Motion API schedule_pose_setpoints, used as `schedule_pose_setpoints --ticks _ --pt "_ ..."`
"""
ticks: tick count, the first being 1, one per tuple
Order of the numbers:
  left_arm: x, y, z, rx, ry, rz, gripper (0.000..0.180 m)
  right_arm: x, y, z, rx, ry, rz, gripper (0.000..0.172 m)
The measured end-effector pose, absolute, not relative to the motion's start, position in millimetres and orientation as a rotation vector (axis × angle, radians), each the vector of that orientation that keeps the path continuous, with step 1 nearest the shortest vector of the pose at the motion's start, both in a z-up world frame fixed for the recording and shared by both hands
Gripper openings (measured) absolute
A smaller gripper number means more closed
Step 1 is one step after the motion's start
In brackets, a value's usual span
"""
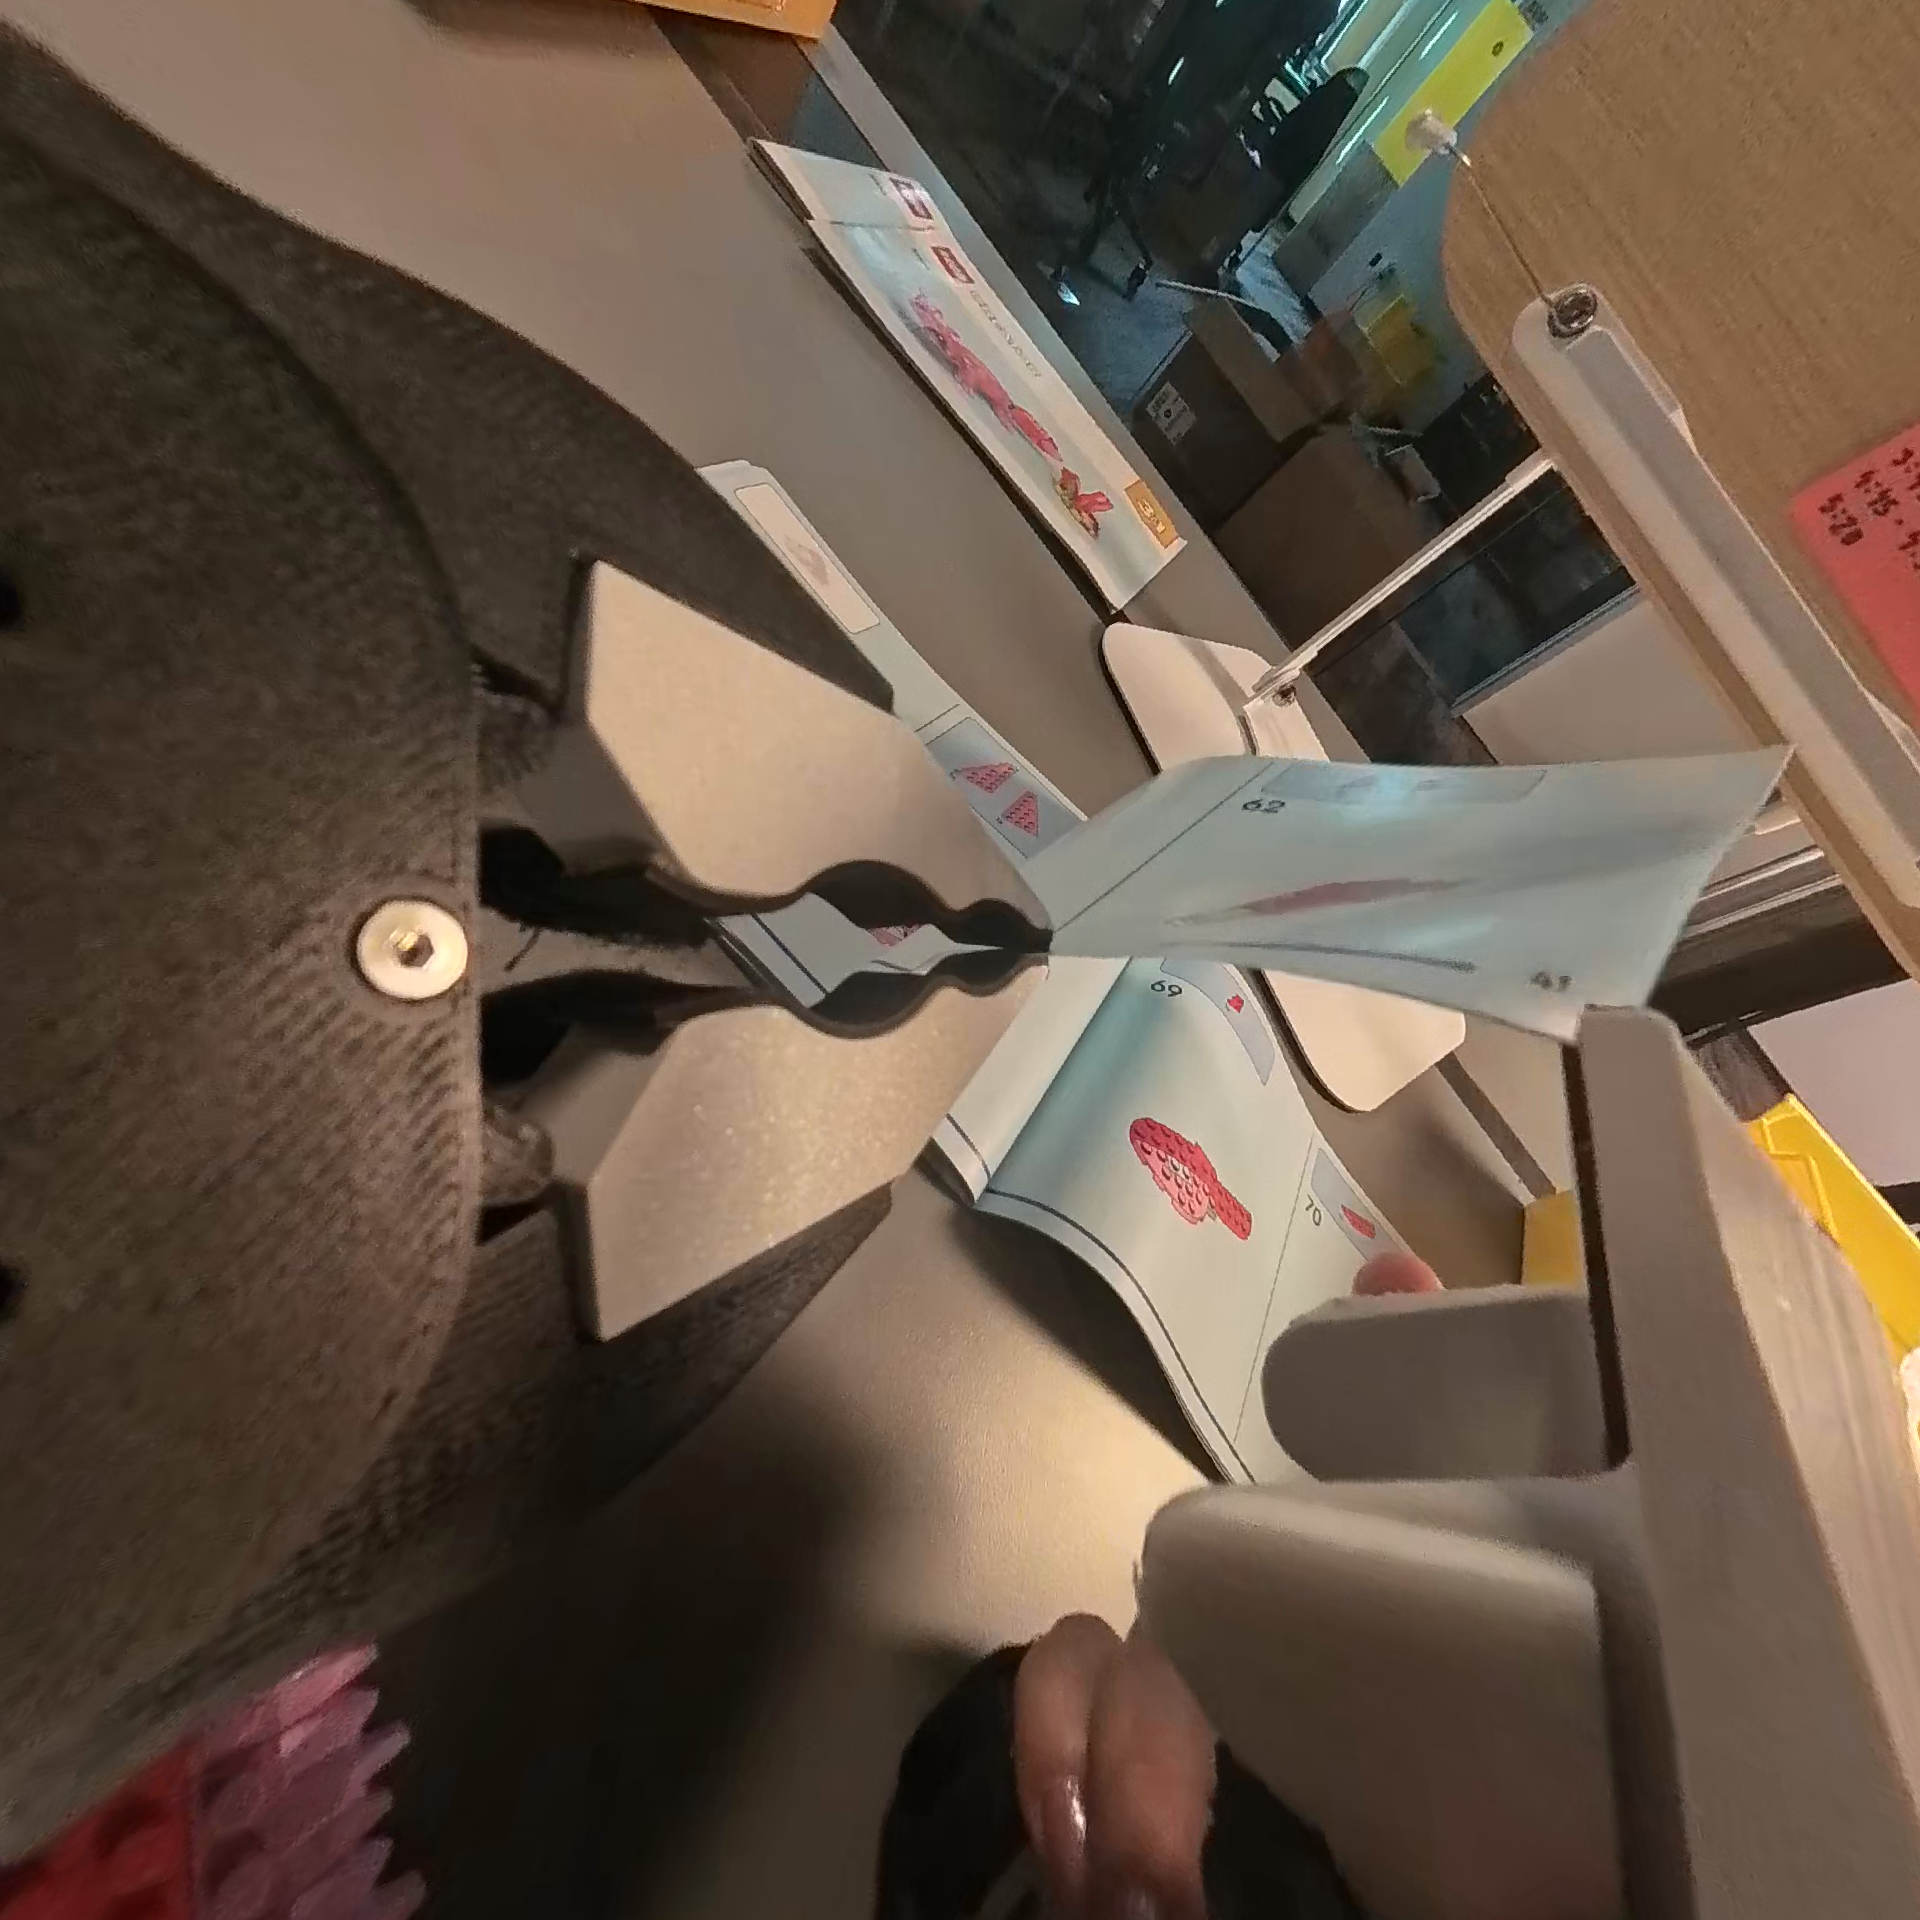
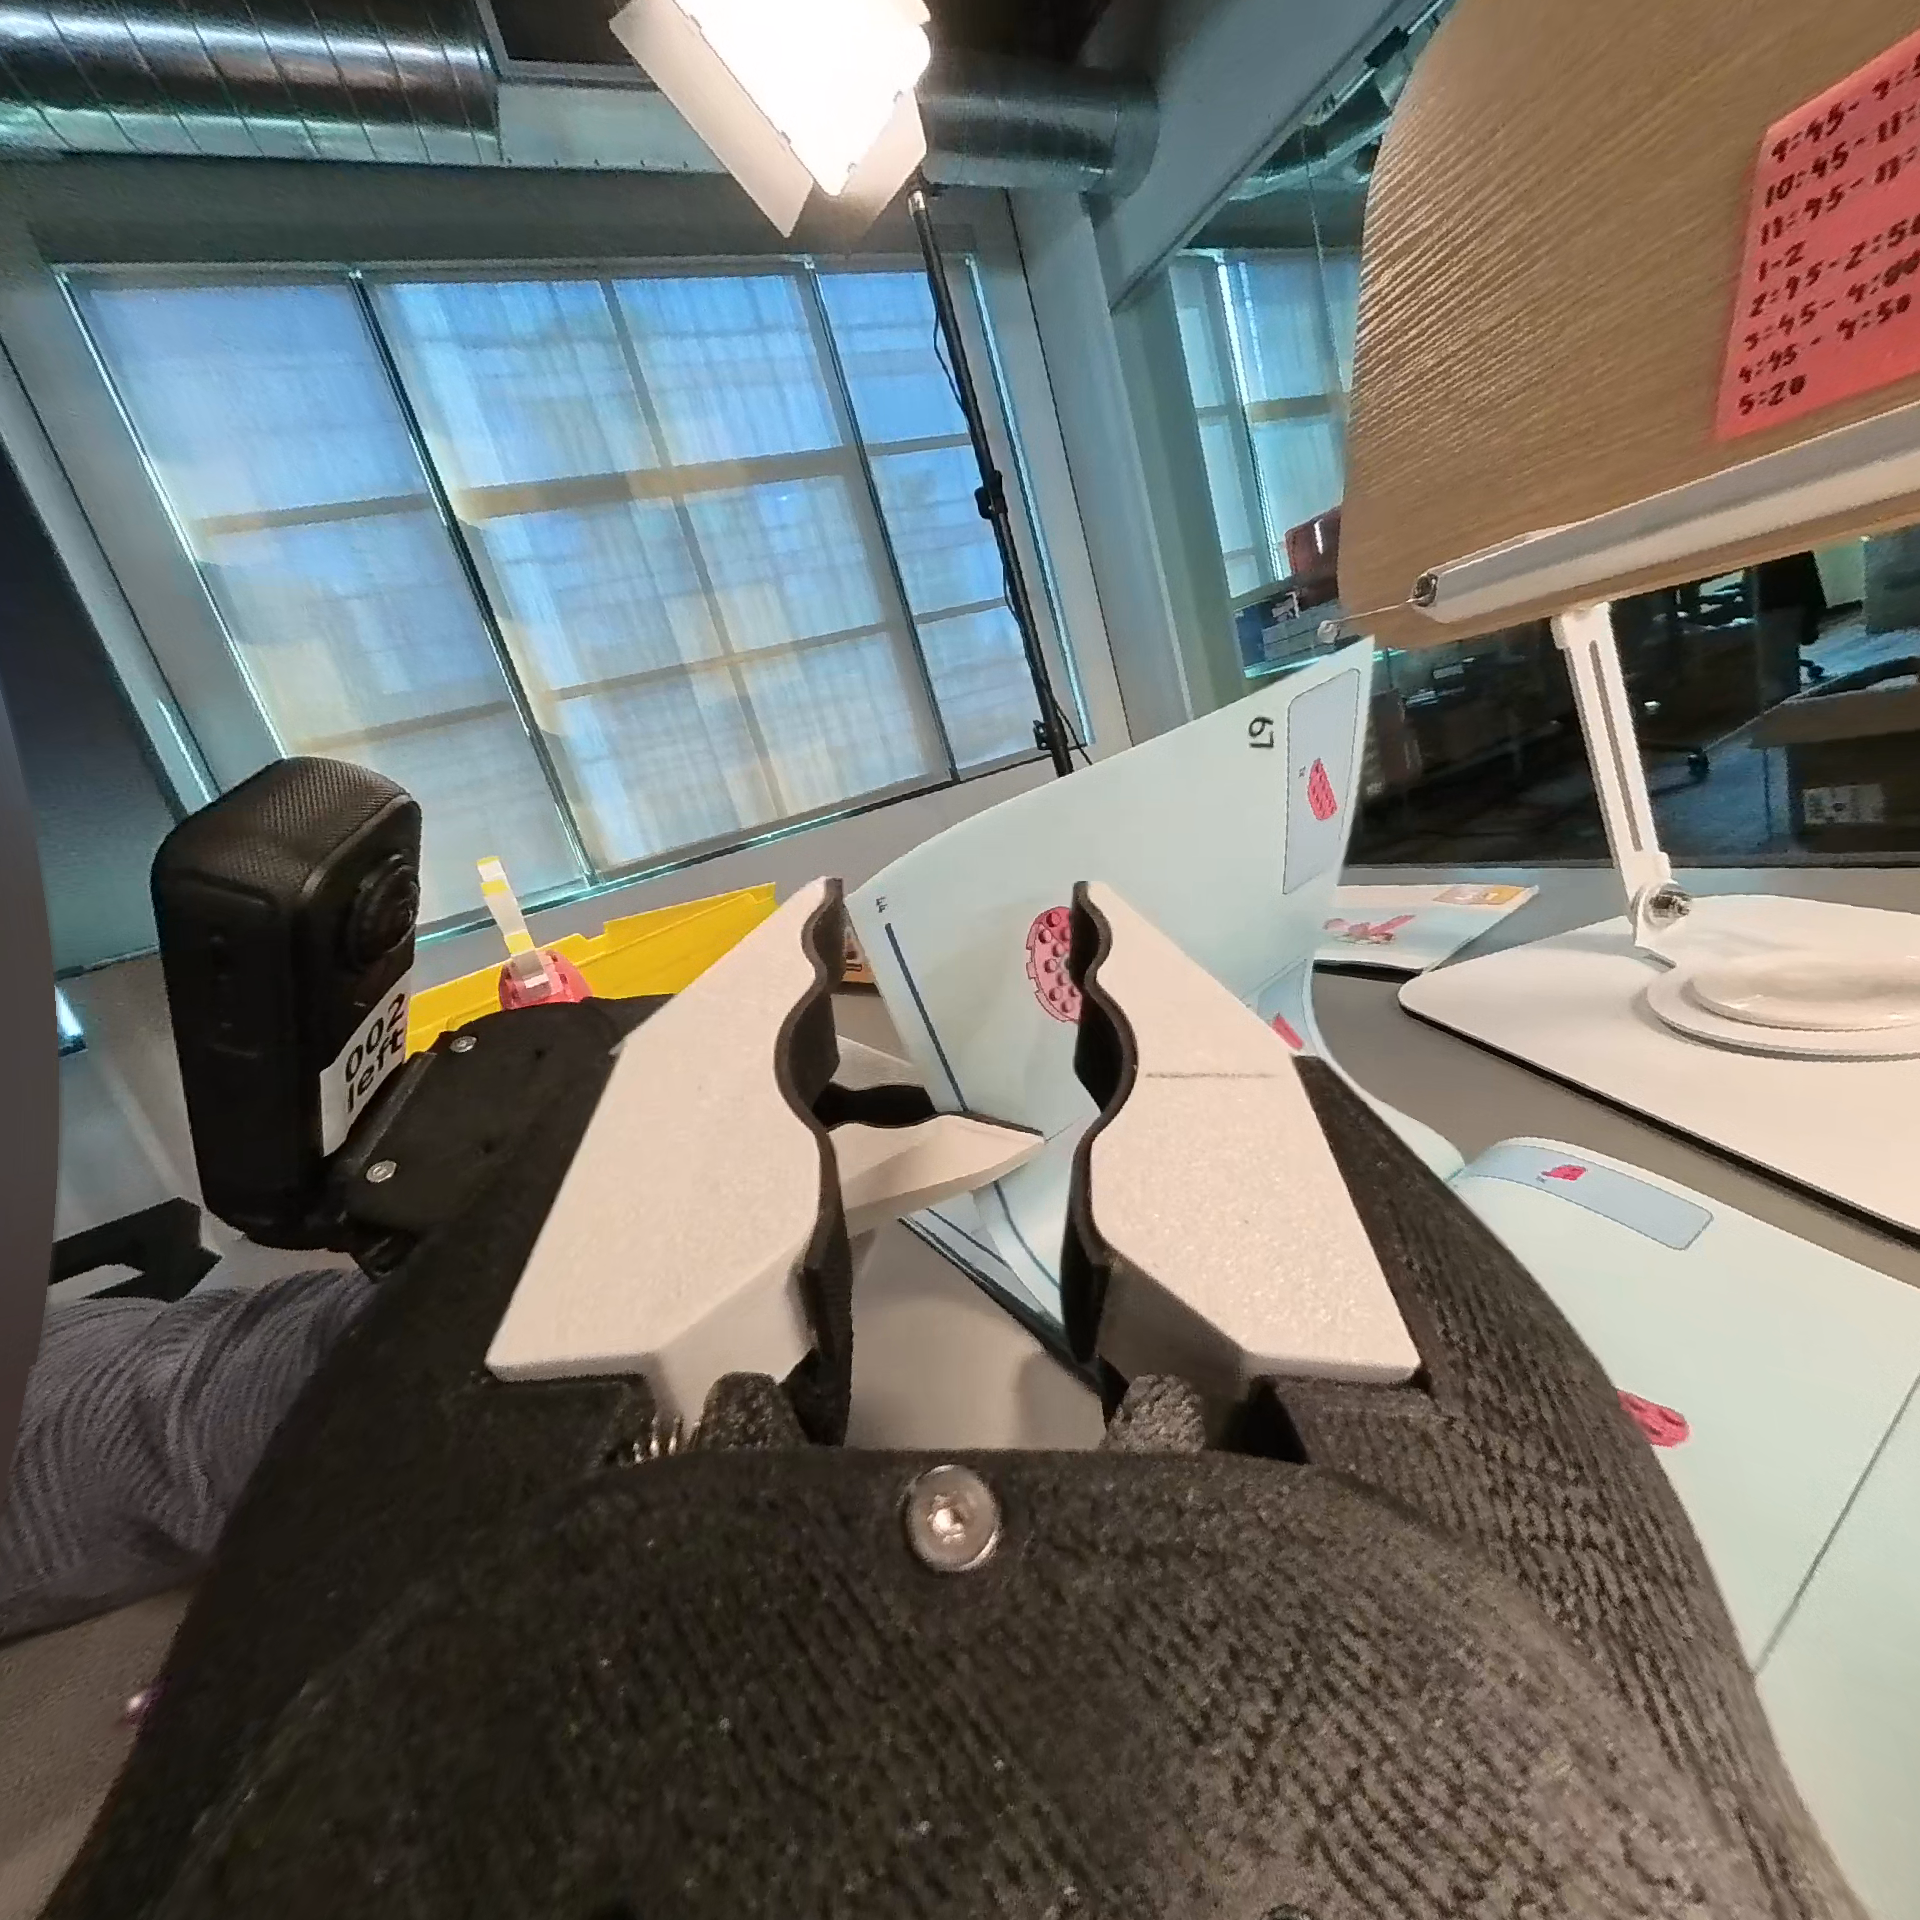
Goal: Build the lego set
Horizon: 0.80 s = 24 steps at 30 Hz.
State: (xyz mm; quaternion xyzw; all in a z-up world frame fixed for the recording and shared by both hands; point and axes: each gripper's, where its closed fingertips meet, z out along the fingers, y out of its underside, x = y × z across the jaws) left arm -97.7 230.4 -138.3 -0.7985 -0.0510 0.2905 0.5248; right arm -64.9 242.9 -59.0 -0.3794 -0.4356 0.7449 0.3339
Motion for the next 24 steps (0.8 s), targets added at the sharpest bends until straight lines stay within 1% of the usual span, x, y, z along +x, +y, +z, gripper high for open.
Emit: schedule_pose_setpoints --ticks 11,17,24 --pt "-97.3 231.0 -138.2 -1.909 -0.120 0.691 0.000 -63.5 240.1 -58.0 -0.980 -1.143 1.980 0.040" --pt "-95.5 232.4 -139.8 -1.919 -0.093 0.713 0.000 -63.6 240.5 -57.1 -0.991 -1.130 2.003 0.046" --pt "-94.8 232.6 -139.8 -1.919 -0.085 0.719 0.000 -65.7 243.4 -59.1 -1.017 -1.120 1.991 0.042"
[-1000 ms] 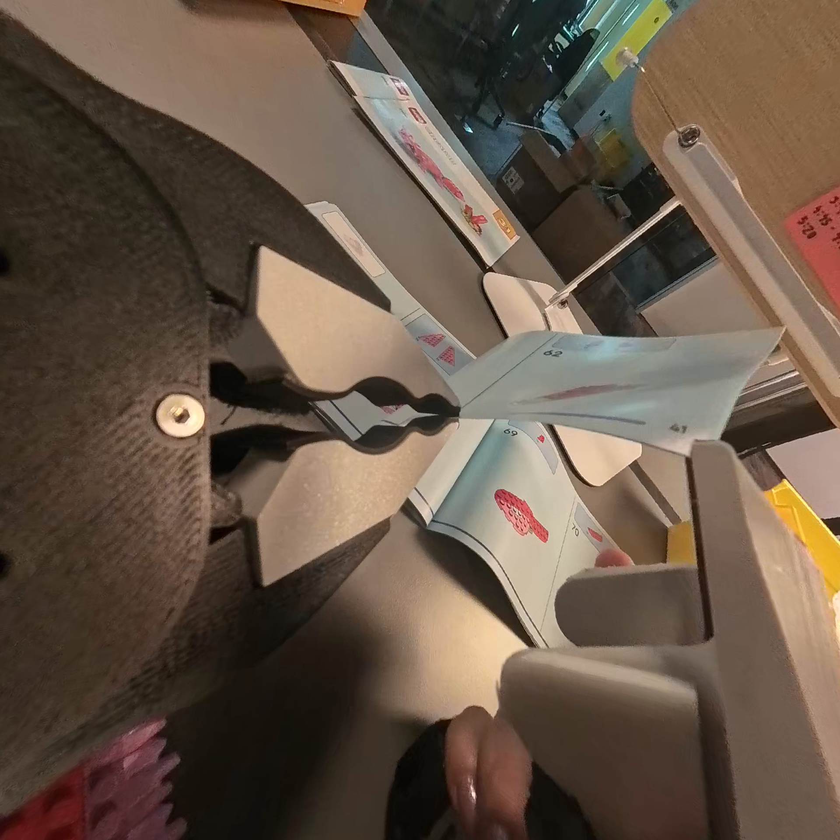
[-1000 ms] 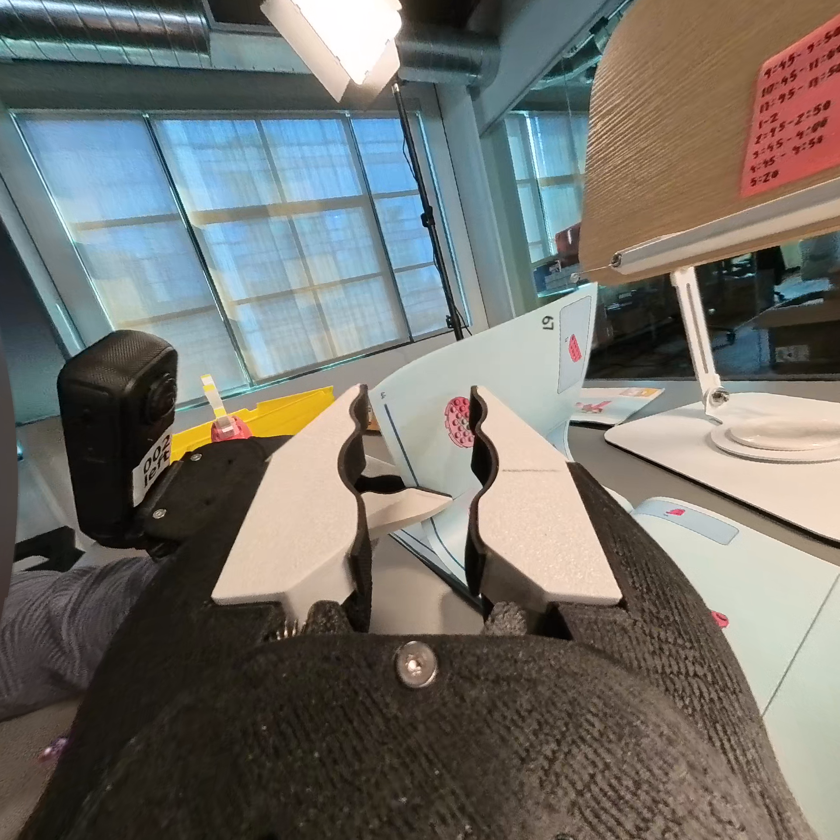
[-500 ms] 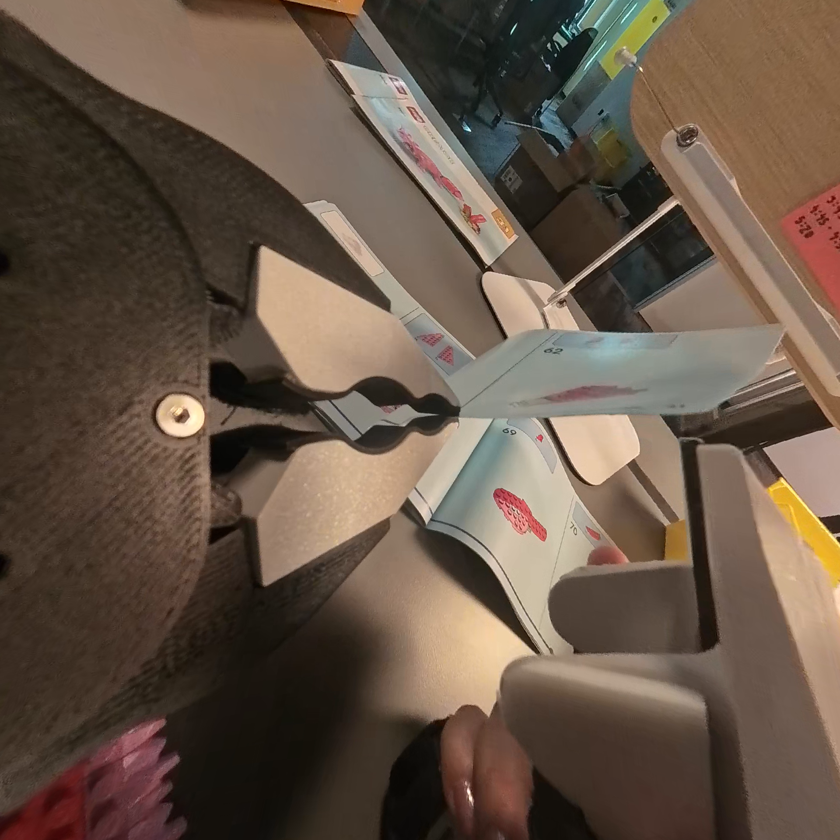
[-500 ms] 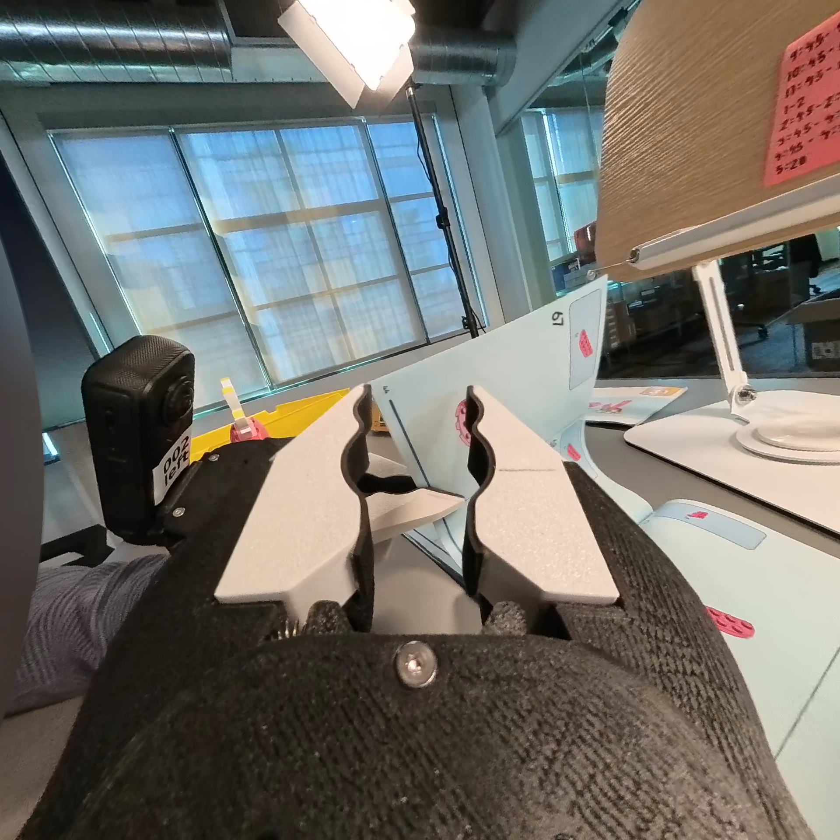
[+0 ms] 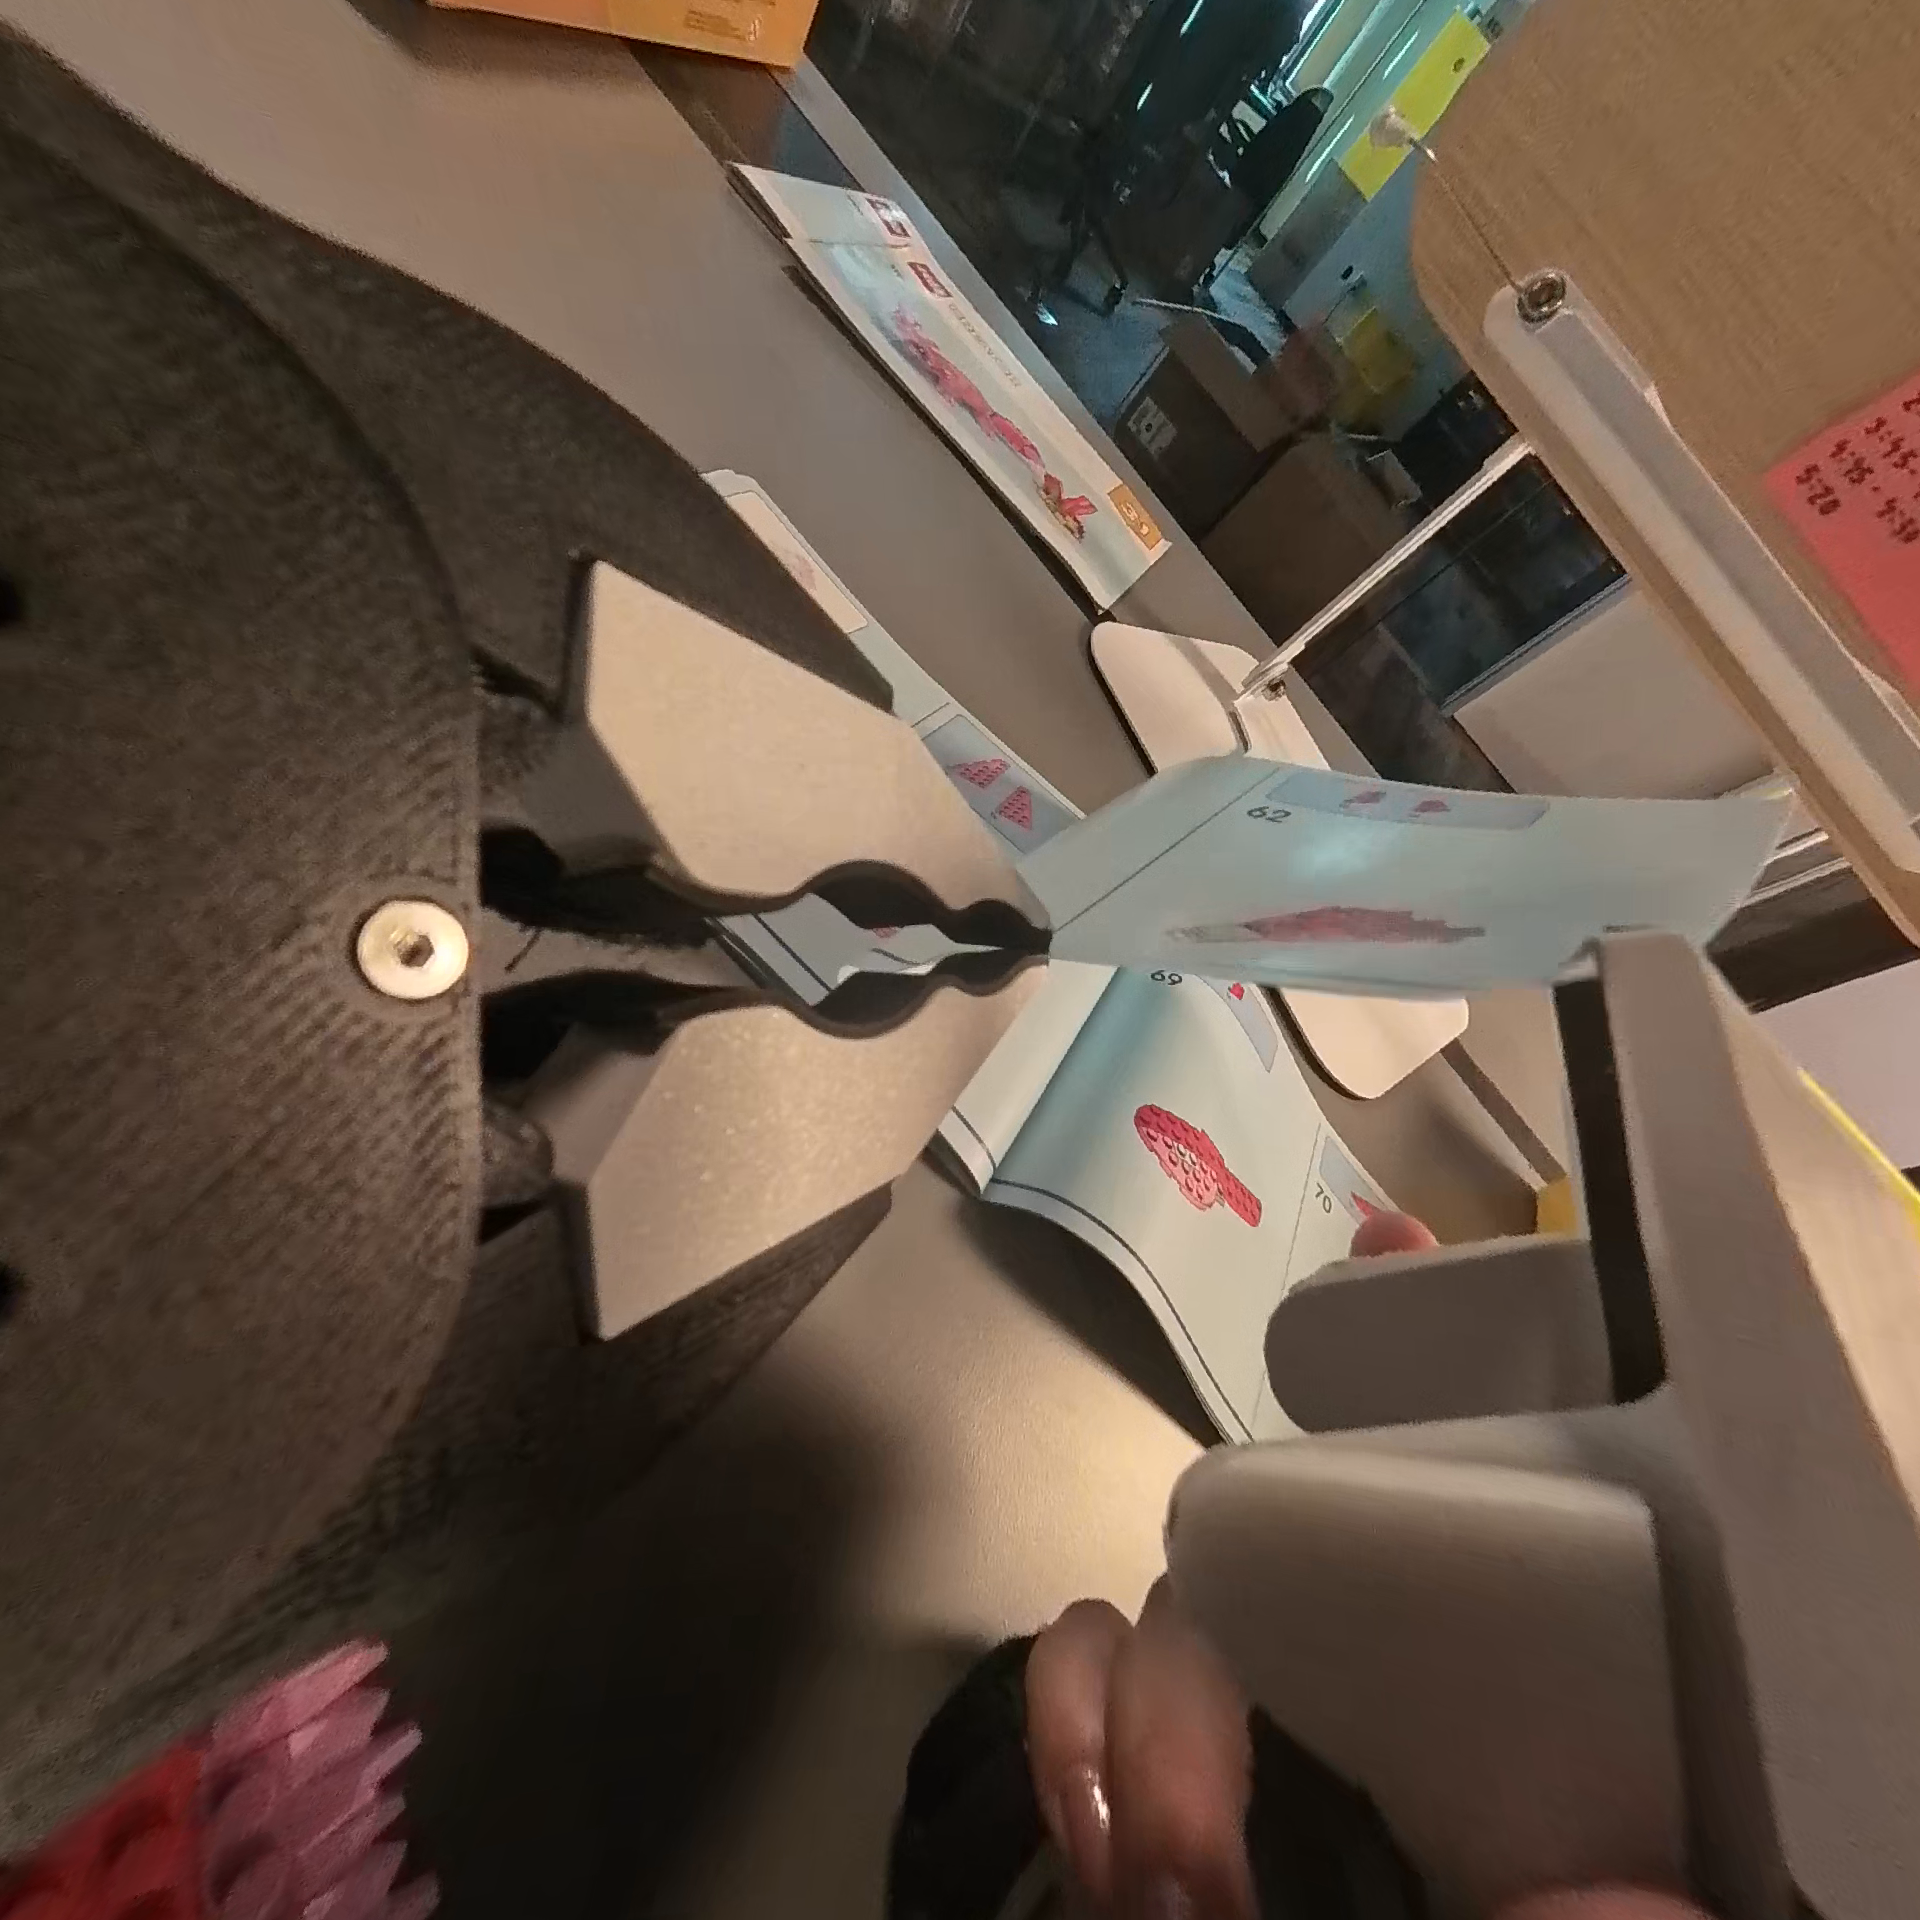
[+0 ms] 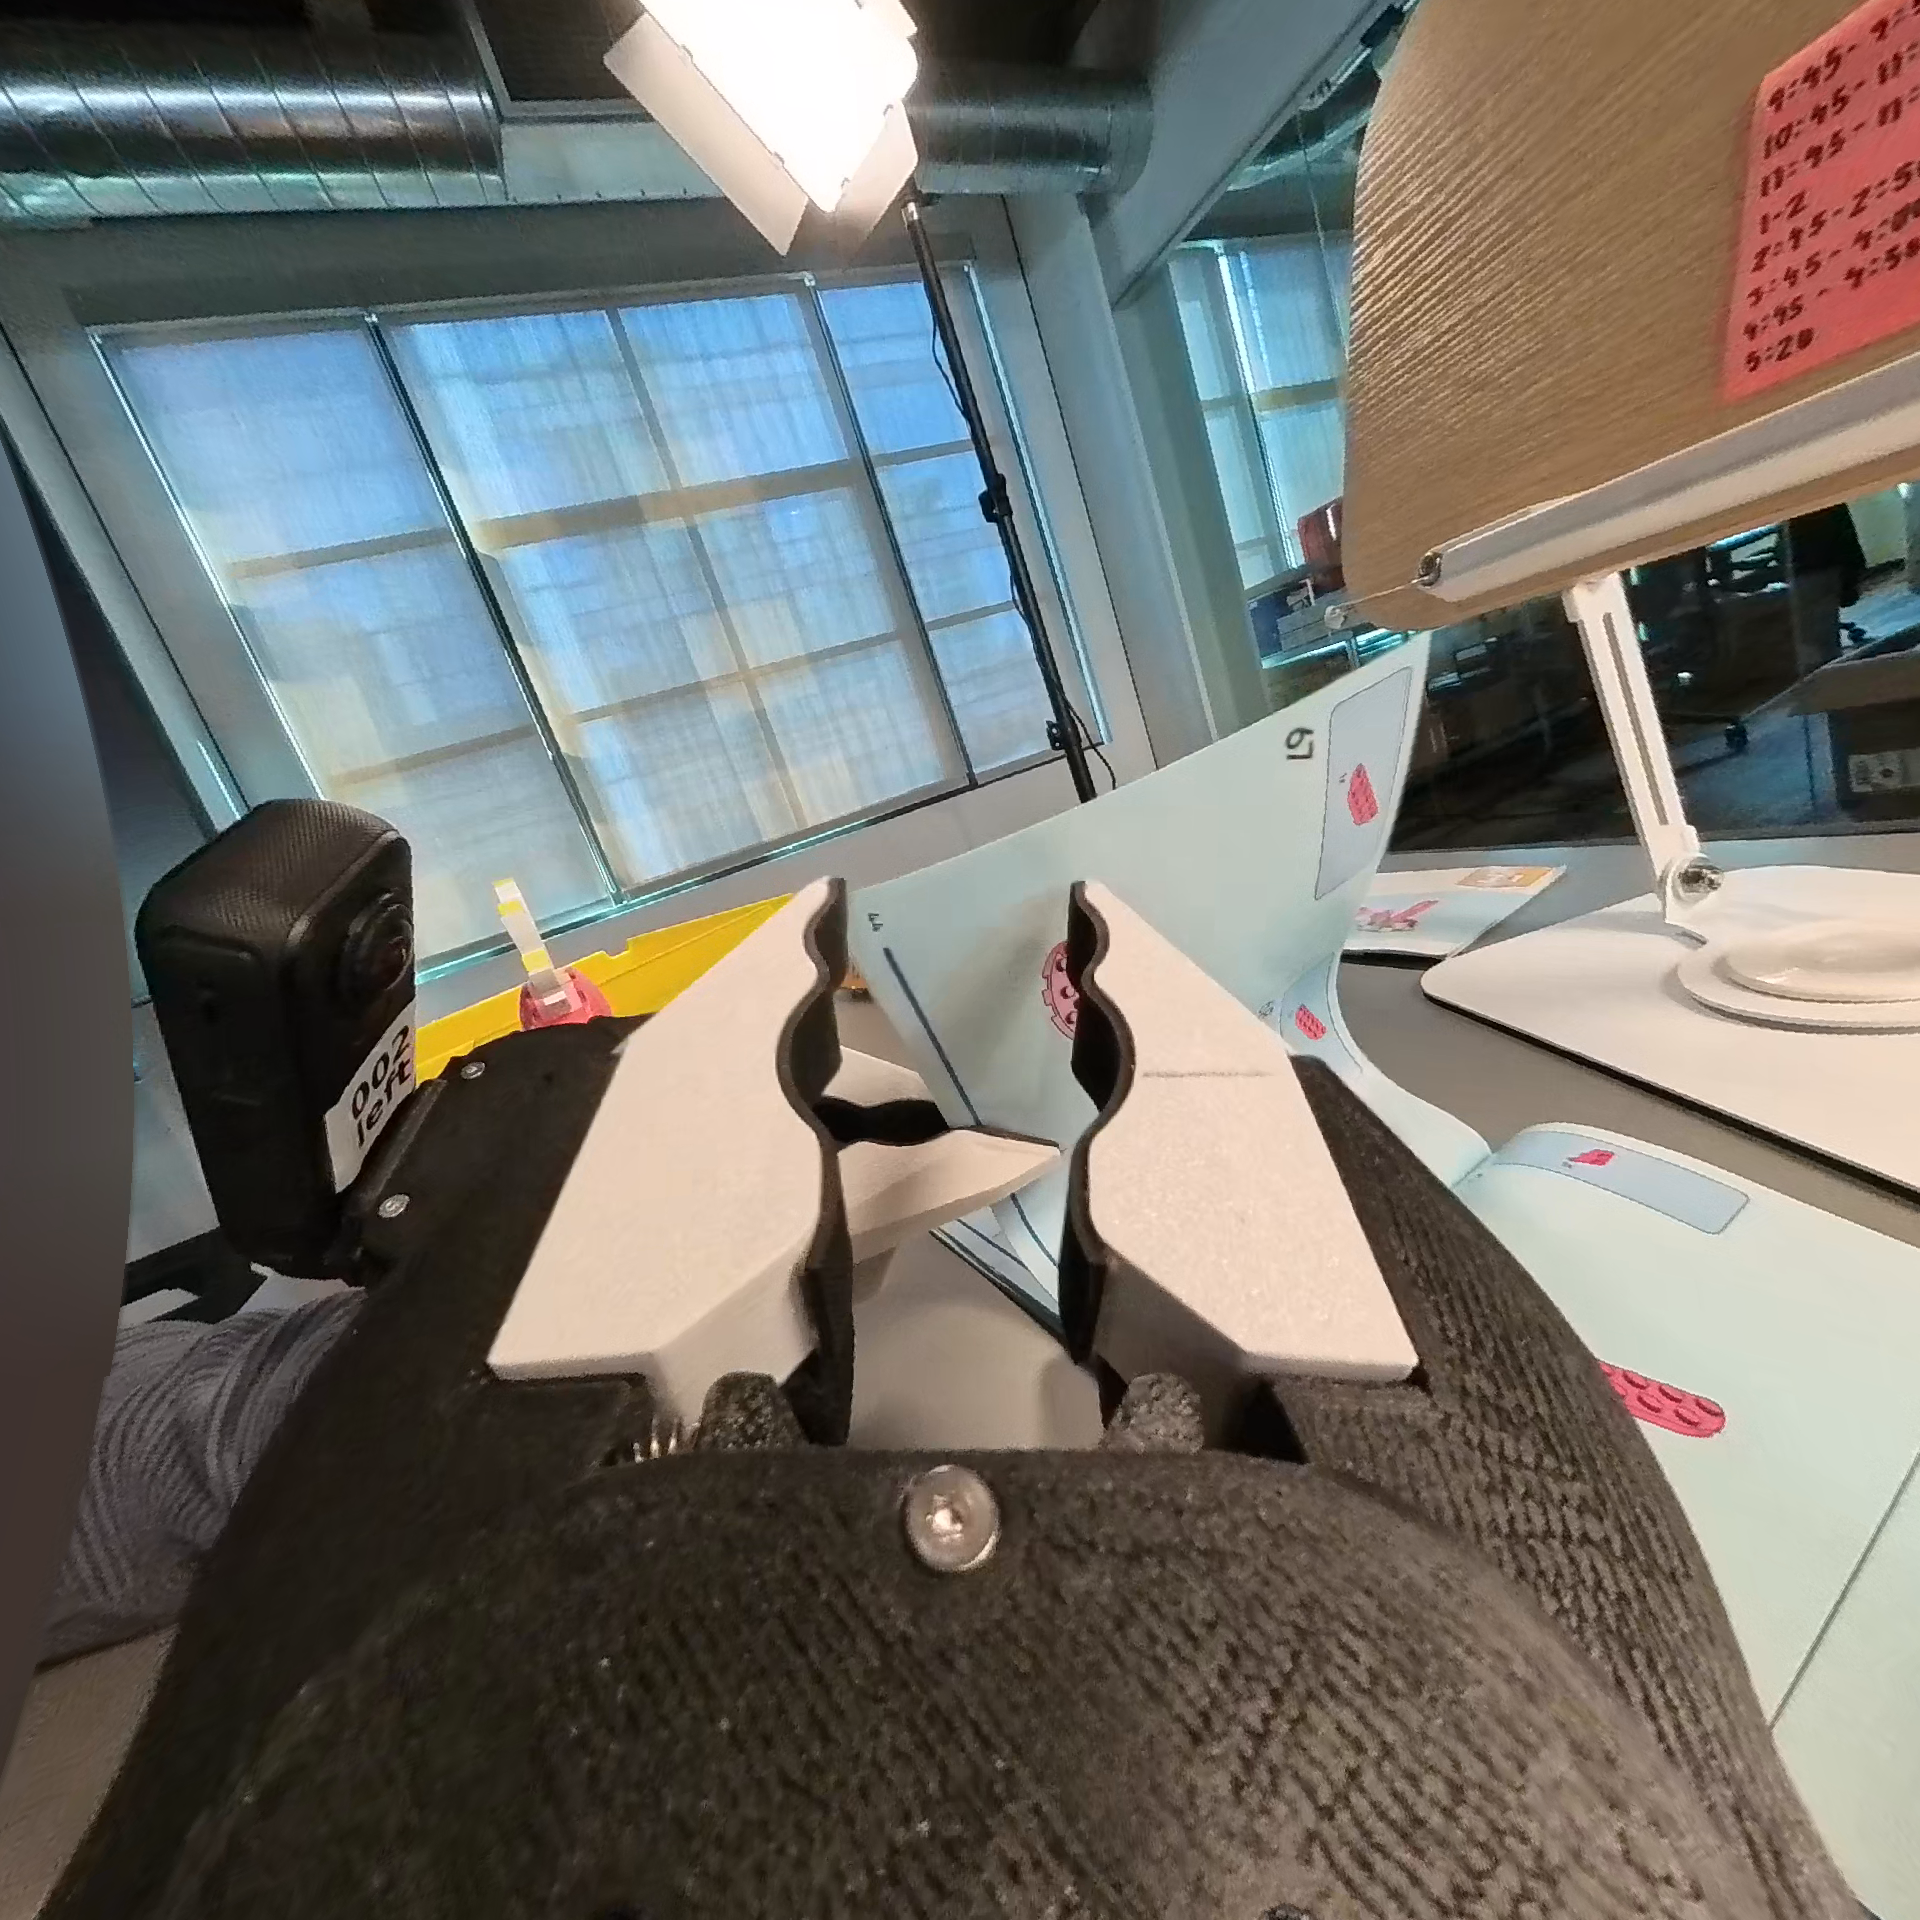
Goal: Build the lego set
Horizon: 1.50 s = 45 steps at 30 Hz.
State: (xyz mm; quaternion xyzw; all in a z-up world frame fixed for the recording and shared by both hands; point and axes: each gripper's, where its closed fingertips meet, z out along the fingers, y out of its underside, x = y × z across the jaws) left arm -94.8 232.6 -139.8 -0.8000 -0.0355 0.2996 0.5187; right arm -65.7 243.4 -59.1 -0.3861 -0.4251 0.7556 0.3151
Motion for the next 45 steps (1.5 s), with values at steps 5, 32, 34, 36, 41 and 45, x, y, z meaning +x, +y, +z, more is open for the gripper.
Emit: schedule_pose_setpoints --ticks 5,32,34,36,41,45 --pt "-94.0 232.6 -138.7 -1.911 -0.086 0.713 0.000 -66.7 243.4 -60.2 -1.025 -1.124 1.986 0.040" --pt "-104.5 225.8 -135.9 -1.879 -0.230 0.573 0.000 -69.3 244.1 -64.4 -1.054 -1.141 1.966 0.029" --pt "-104.6 225.6 -135.6 -1.876 -0.235 0.567 0.000 -69.3 244.7 -64.6 -1.056 -1.139 1.965 0.027" --pt "-105.9 225.0 -135.3 -1.872 -0.253 0.548 0.000 -69.1 245.4 -64.4 -1.057 -1.135 1.965 0.026" --pt "-106.8 224.6 -135.2 -1.871 -0.262 0.537 0.000 -67.9 245.0 -63.7 -1.049 -1.138 1.974 0.017" --pt "-107.4 224.5 -135.4 -1.871 -0.269 0.527 0.000 -65.5 243.1 -62.2 -1.031 -1.145 2.000 0.005"
